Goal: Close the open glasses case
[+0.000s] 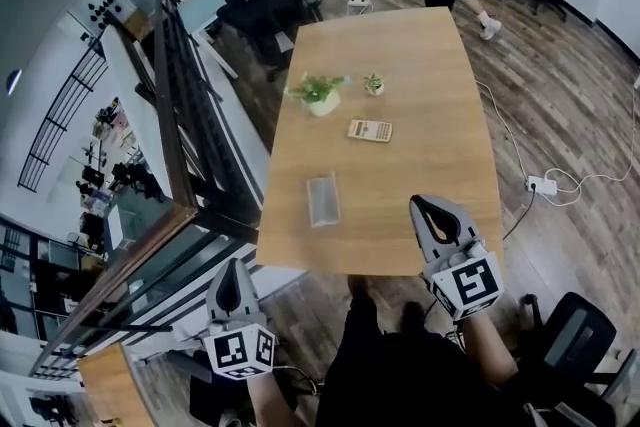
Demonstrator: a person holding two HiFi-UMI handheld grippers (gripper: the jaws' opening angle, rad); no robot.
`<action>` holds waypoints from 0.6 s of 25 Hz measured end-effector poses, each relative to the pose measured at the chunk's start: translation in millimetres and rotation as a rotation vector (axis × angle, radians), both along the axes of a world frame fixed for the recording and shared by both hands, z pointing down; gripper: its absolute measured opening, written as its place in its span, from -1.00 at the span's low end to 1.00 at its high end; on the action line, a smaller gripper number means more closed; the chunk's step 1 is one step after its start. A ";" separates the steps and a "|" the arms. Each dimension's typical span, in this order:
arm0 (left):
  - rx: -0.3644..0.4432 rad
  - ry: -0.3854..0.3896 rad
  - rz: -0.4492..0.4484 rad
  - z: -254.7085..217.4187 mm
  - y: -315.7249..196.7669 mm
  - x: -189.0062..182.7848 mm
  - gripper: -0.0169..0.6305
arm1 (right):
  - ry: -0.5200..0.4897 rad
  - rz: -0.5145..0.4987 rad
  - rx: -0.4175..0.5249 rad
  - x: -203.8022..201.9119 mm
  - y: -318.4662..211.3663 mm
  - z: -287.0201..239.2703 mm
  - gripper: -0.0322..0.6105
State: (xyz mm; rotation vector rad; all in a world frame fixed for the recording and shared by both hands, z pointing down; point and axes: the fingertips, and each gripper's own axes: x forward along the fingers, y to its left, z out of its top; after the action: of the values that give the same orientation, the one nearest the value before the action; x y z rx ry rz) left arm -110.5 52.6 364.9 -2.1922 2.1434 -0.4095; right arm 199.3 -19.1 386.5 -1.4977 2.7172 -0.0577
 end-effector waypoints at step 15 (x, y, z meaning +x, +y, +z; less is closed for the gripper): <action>-0.027 0.056 0.046 31.3 -105.1 -89.5 -0.95 | 0.098 0.044 -0.045 -77.7 -92.7 -10.6 -0.86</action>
State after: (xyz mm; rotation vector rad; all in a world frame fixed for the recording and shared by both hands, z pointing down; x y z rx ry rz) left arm -200.1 -52.5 396.2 -2.2893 2.1223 -0.3810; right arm 121.6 -111.8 375.9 -1.6129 2.7747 -0.0455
